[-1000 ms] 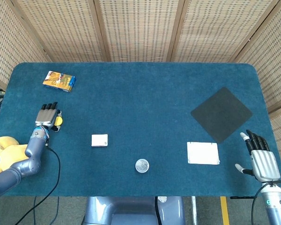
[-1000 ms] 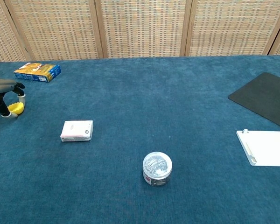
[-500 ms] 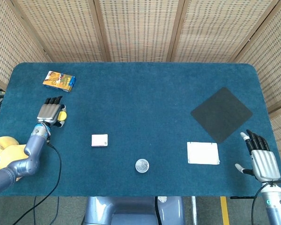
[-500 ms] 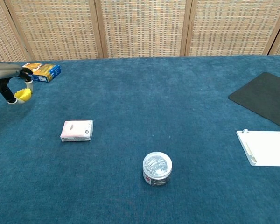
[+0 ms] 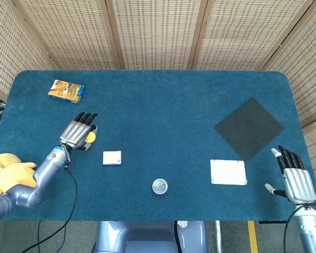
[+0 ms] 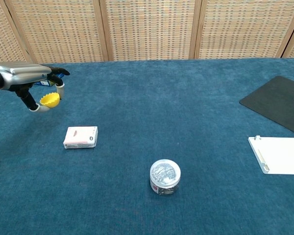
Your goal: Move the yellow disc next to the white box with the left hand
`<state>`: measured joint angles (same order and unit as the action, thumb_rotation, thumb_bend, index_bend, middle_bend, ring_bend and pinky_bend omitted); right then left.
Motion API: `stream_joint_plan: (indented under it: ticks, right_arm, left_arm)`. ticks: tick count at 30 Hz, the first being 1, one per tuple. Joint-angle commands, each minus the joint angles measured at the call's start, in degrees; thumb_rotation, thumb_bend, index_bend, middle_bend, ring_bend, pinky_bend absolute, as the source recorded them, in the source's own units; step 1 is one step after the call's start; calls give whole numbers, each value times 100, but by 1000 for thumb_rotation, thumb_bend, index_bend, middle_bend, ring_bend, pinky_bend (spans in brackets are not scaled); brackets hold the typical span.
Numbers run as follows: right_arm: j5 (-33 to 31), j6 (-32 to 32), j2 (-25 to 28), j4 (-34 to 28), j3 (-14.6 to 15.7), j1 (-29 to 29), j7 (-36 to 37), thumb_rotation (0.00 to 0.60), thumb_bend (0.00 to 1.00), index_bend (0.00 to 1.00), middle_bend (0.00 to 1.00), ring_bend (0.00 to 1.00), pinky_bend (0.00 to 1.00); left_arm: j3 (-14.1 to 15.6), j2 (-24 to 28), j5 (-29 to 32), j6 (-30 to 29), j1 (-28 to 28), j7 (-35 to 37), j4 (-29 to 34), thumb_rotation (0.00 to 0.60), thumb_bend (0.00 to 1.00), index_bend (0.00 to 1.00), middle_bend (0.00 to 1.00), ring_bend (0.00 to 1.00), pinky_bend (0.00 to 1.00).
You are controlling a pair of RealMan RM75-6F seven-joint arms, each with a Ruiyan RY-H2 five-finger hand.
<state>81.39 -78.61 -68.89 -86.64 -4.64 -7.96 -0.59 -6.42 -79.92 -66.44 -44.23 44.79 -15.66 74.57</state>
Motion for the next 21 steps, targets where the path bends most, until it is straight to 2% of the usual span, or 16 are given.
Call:
stream_joint_plan:
  ticks: [1, 4, 8, 21]
  right_arm:
    - [-5, -1, 0, 1, -3, 0, 1, 600, 0, 77, 0, 0, 61]
    - [-15, -4, 3, 5, -11, 2, 17, 600, 0, 77, 0, 0, 61]
    - [-33, 2, 8, 16, -22, 0, 41, 600, 0, 77, 0, 0, 61]
    - [-33, -43, 33, 17, -42, 17, 88, 600, 0, 77, 0, 0, 61]
  left_arm:
    - [245, 113, -755, -179, -11, 399, 315, 600, 347, 448, 0, 0, 0]
    - [380, 125, -1328, -389, -16, 689, 414, 600, 345, 458, 0, 0, 0]
    - [530, 158, -1795, -507, 11, 959, 494, 600, 344, 460, 0, 0, 0]
    - [919, 186, -2467, -607, 22, 1083, 607, 600, 344, 453, 0, 0, 0]
